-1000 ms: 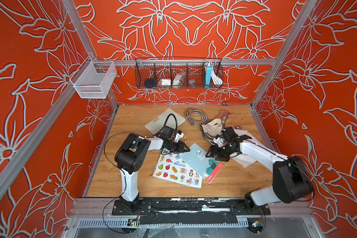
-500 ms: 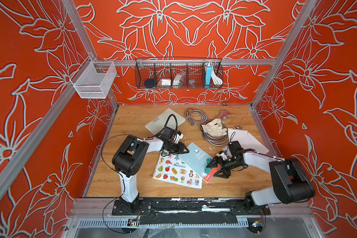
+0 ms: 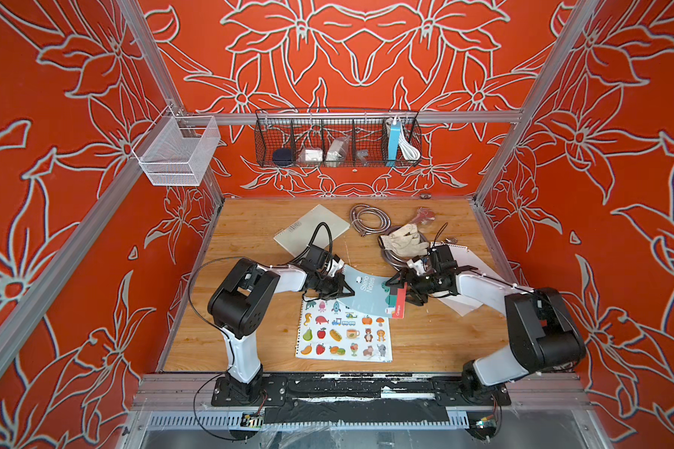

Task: Tear off pages from different notebooks
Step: Pick up the notebook at the notebook, then place the notebook at the notebook.

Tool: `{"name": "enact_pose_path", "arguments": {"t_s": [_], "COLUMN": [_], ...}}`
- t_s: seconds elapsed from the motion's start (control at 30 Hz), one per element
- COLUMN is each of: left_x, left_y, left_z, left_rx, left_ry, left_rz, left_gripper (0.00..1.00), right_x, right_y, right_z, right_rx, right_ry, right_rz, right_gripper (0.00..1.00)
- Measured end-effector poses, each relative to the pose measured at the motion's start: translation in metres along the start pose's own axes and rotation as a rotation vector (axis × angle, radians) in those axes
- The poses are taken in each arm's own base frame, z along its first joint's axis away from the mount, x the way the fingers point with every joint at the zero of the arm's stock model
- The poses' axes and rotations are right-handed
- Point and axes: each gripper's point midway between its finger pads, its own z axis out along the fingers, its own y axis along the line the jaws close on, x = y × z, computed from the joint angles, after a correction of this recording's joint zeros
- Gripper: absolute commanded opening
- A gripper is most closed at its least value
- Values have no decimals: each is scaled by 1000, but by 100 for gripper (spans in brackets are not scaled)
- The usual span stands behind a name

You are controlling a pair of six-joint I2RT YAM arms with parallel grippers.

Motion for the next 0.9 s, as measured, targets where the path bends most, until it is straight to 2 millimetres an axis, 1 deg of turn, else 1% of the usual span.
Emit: {"name": "enact_pose_path", "arguments": {"t_s": [0.07, 0.17, 0.27, 0.33, 0.4, 0.43, 0.5, 0.53, 0.57, 0.6, 0.63, 0.67, 0.73, 0.77, 0.83, 0.87, 0.9], "left_x": [-11, -42, -81, -111, -137, -152, -176, -187, -194, -200, -203, -203, -194, -189, -177, -174, -170], "left_y": [-6, -20, -35, -39, -35, -28, -12, 2, 15, 32, 50, 66, 98, 108, 119, 120, 117], "left_z": [-16, -52, -98, -129, -152, -163, -172, -172, -170, -165, -160, -154, -143, -140, -141, -145, -151], "left_rx": [33, 78, 106, 98, 69, 43, -4, -40, -70, -109, -156, -195, -284, -316, -377, -398, -420], "left_ry": [-49, -176, -330, -441, -523, -562, -606, -616, -617, -609, -598, -580, -531, -514, -494, -499, -511], "left_rz": [-19, -5, 42, 74, 93, 98, 91, 74, 54, 22, -8, -40, -111, -140, -179, -187, -188], "left_gripper": [0, 0, 0, 0, 0, 0, 1, 14, 26, 41, 51, 57, 63, 65, 70, 77, 91], "right_x": [-2, -1, 3, 3, 2, 2, 2, 4, 5, 7, 9, 11, 17, 20, 29, 34, 39], "right_y": [3, 4, 5, 8, 14, 17, 22, 25, 26, 27, 26, 26, 22, 20, 14, 11, 8], "right_z": [0, 0, 1, 0, 0, 0, 0, 0, 1, 1, 2, 2, 3, 4, 5, 6, 7], "right_rx": [4, 10, 22, 26, 23, 21, 20, 22, 28, 35, 47, 57, 90, 104, 145, 162, 180], "right_ry": [-5, -3, 13, 19, 20, 21, 25, 29, 35, 43, 49, 57, 76, 86, 115, 128, 145], "right_rz": [-22, -46, -68, -87, -112, -124, -148, -163, -172, -183, -195, -203, -223, -231, -246, -252, -262], "right_gripper": [79, 79, 78, 79, 78, 78, 78, 79, 79, 79, 79, 79, 80, 80, 80, 80, 81]}}
